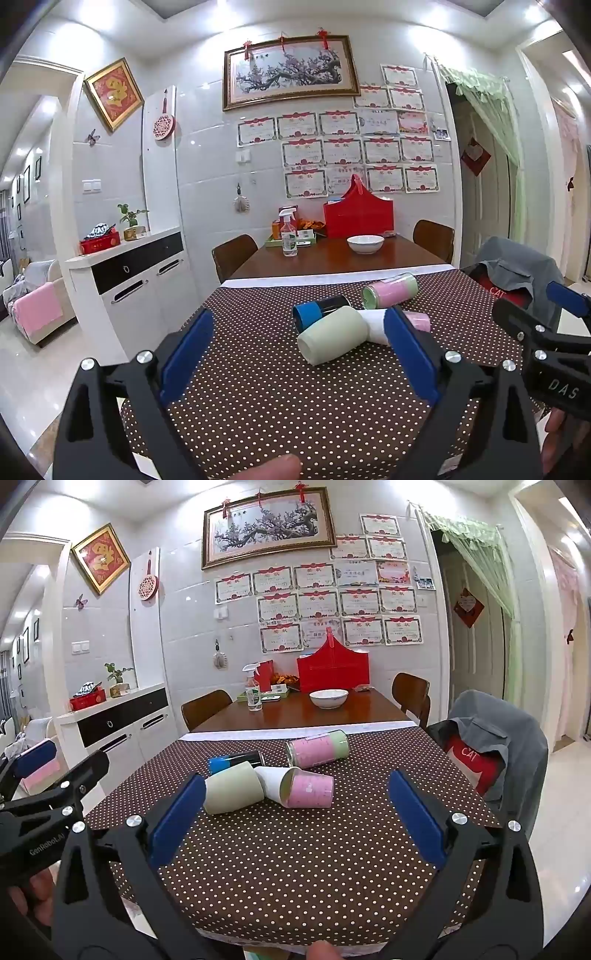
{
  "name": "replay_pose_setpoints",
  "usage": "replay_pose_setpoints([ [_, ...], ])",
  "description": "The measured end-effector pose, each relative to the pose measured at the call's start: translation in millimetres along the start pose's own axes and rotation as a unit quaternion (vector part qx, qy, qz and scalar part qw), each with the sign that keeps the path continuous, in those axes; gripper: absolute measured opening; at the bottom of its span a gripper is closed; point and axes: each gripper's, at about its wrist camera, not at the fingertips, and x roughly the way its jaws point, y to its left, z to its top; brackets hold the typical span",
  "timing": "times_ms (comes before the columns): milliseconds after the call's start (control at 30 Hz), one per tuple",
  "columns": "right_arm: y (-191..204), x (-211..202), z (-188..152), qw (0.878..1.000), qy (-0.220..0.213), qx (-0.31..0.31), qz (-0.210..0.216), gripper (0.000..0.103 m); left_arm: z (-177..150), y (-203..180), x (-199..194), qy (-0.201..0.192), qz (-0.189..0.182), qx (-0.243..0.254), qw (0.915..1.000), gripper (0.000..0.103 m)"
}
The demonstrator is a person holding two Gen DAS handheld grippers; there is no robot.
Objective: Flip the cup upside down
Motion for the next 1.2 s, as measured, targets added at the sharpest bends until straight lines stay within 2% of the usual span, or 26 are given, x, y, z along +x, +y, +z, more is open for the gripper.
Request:
replay_pose_setpoints([
  [1200, 2.5, -5.6, 4.6, 1.0, -0.006, -0.002, 0.003, 0.097, 2.6, -2.1, -3.2, -0.001, 0.0, 0.001, 1.0, 0.092],
])
